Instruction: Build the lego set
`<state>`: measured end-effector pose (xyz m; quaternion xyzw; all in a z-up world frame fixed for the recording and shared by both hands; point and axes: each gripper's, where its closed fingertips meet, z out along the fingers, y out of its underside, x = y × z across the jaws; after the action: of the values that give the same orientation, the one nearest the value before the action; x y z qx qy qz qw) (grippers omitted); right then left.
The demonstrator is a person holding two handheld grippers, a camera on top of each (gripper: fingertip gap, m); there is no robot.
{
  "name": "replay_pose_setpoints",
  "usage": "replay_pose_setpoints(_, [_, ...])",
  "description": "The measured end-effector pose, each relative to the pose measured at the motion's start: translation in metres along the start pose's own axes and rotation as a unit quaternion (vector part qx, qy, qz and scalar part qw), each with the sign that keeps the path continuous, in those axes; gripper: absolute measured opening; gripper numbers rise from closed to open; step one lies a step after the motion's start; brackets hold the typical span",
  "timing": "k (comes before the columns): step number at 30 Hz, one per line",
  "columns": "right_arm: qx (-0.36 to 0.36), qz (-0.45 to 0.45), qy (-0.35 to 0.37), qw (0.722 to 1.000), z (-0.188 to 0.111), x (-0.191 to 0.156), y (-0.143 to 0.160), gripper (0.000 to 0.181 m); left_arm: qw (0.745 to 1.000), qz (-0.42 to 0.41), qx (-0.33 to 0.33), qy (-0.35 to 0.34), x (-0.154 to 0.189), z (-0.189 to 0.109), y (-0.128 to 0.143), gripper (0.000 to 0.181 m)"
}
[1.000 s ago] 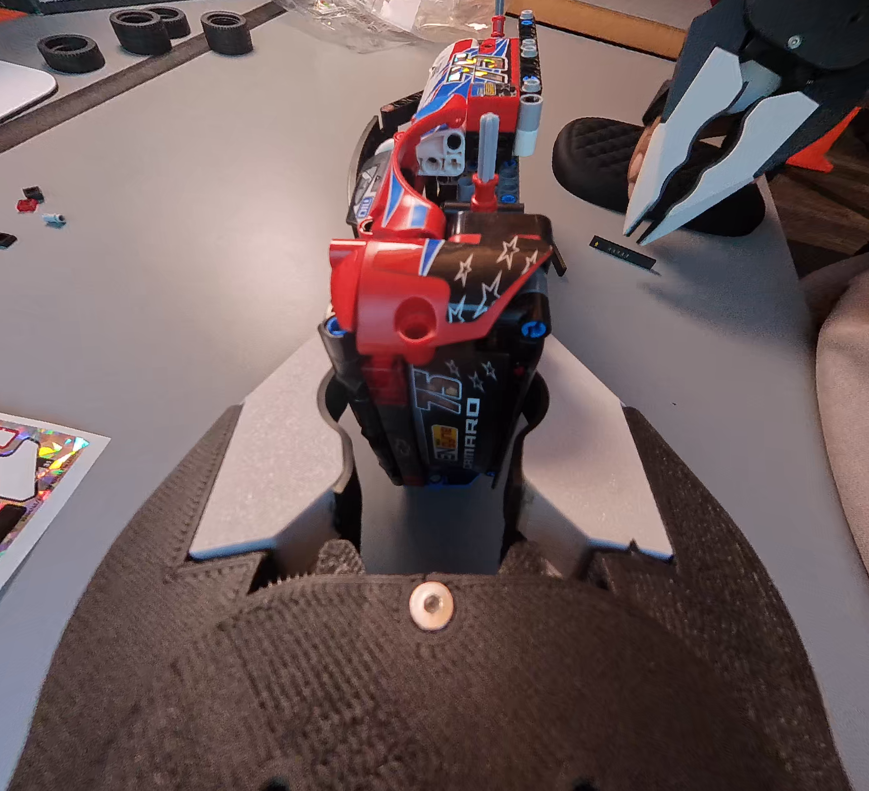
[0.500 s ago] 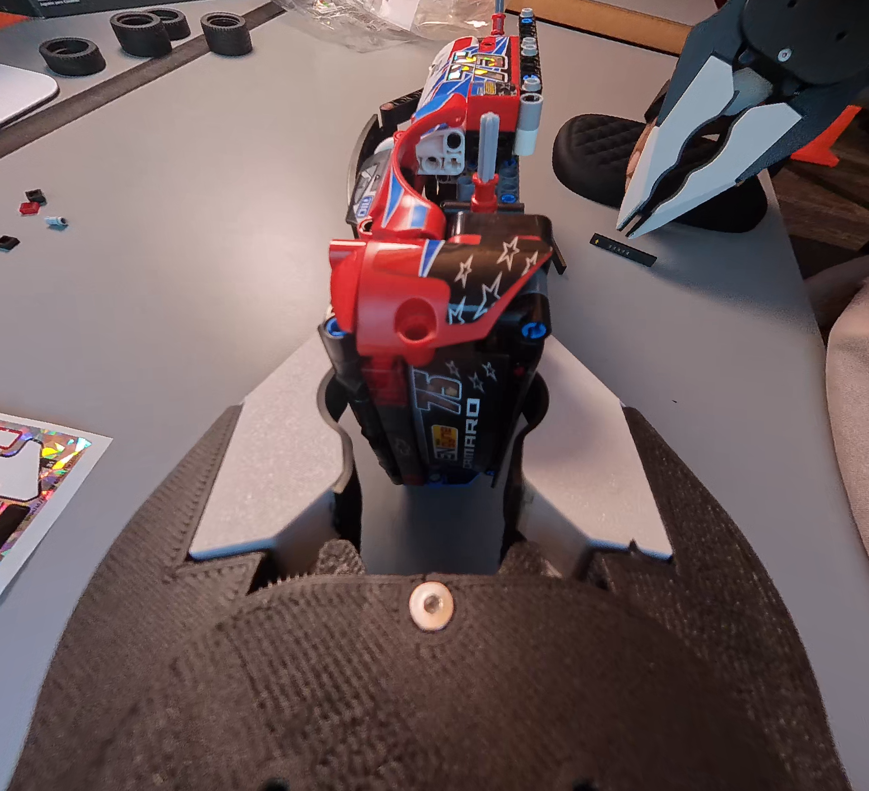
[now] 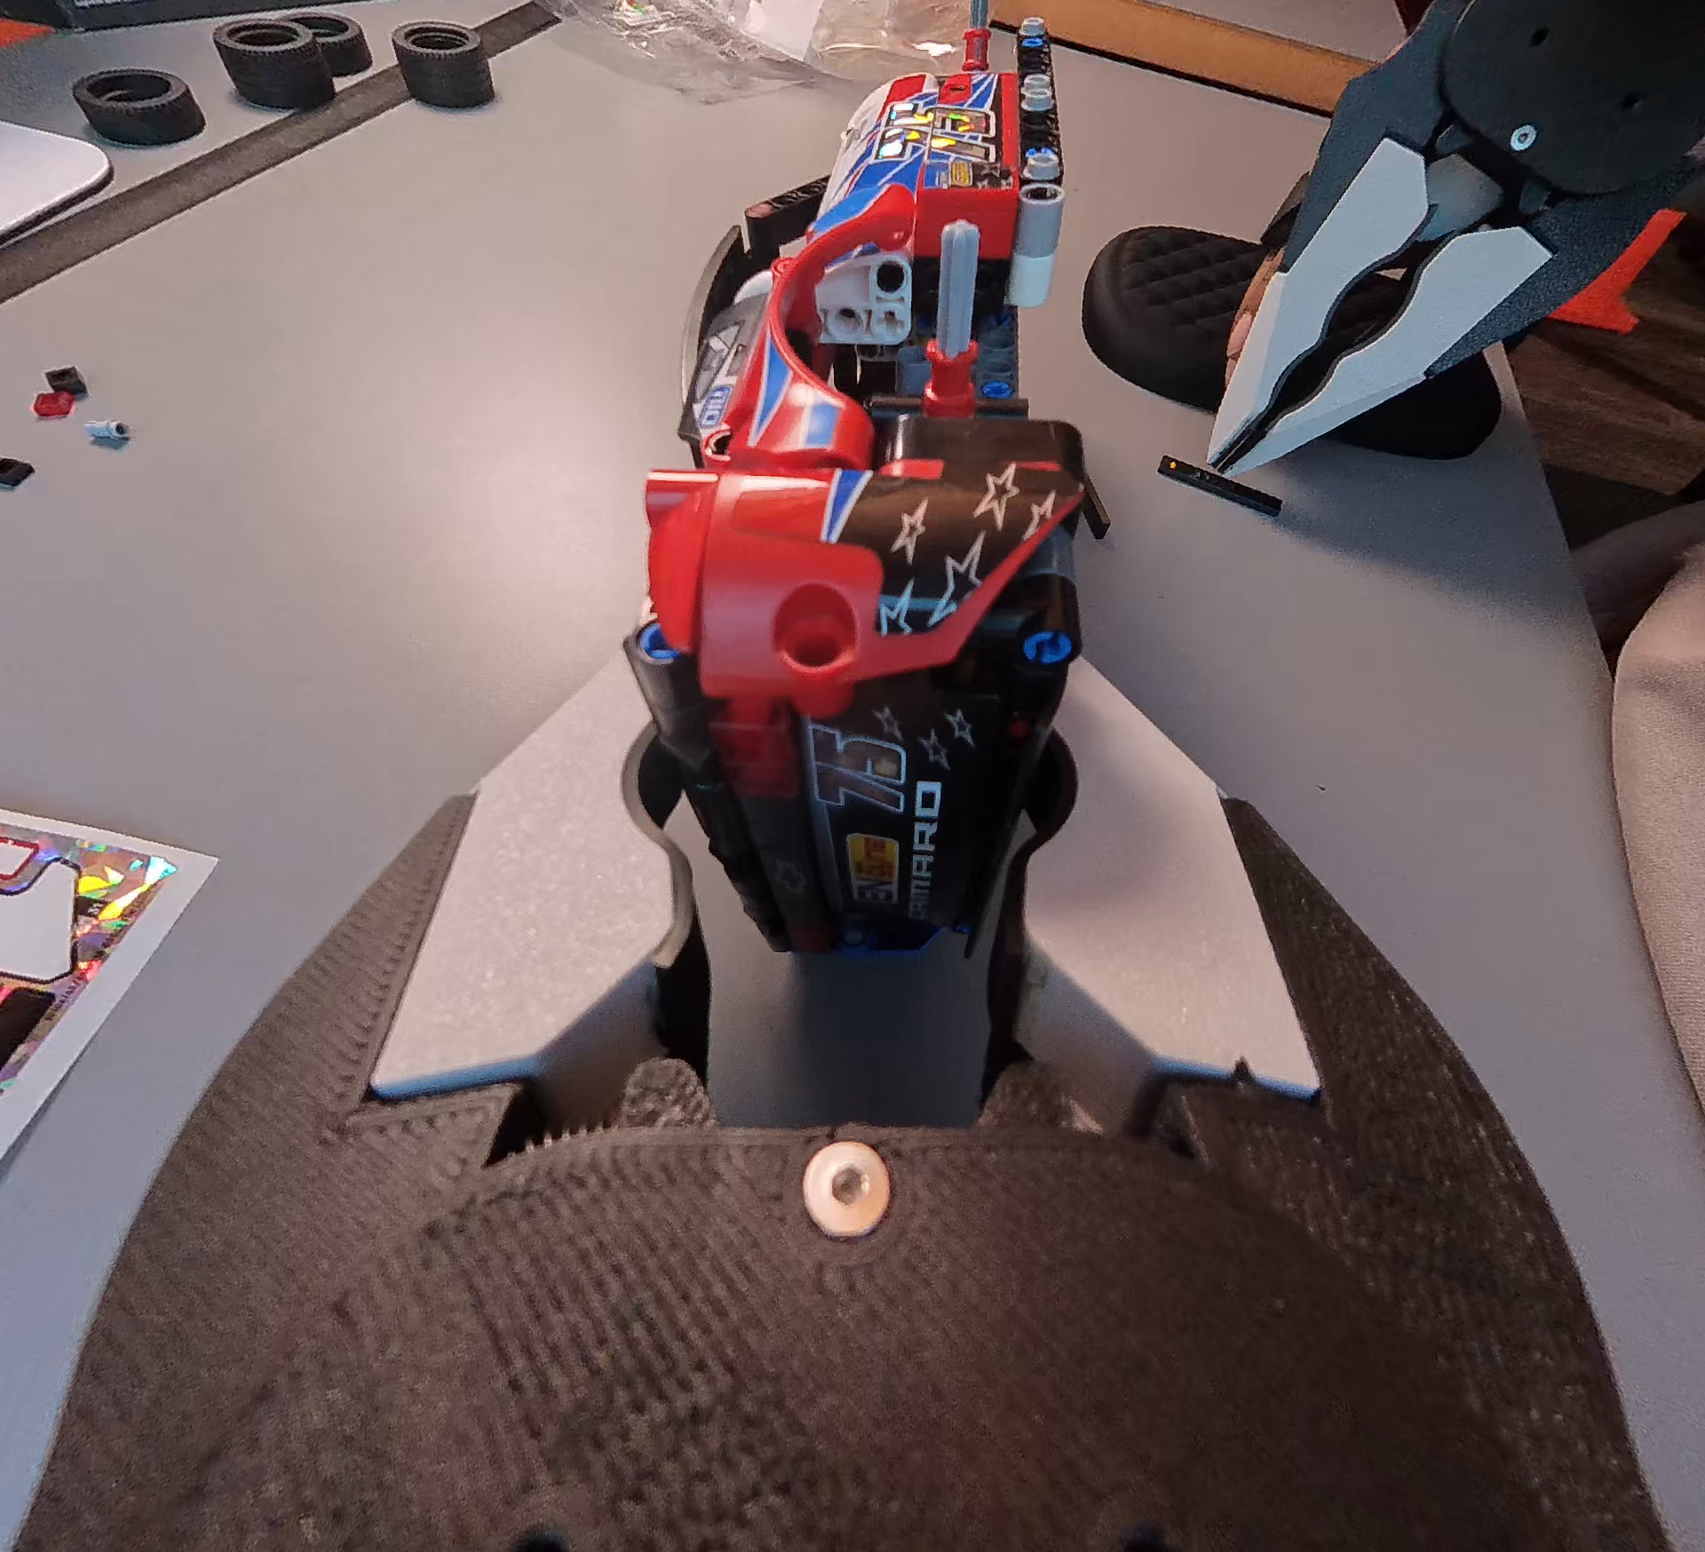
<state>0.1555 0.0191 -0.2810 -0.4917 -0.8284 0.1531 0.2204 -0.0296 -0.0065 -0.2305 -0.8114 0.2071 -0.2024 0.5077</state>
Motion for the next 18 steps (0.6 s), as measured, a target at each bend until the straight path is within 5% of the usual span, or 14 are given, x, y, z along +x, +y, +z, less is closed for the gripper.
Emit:
replay_pose_setpoints(12, [-0.057, -0.189, -0.092, 0.976, -0.002, 0.011, 0.008, 0.034, 1.000, 0.004, -0.001, 0.000, 0.001, 0.000, 0.000, 0.073])
replay_pose_setpoints(18, [-0.056, -0.189, -0.151, 0.969, 0.006, 0.004, -0.001, 0.035, 1.000, 0.007, -0.001, 0.000, 0.001, -0.001, 0.000, 0.073])
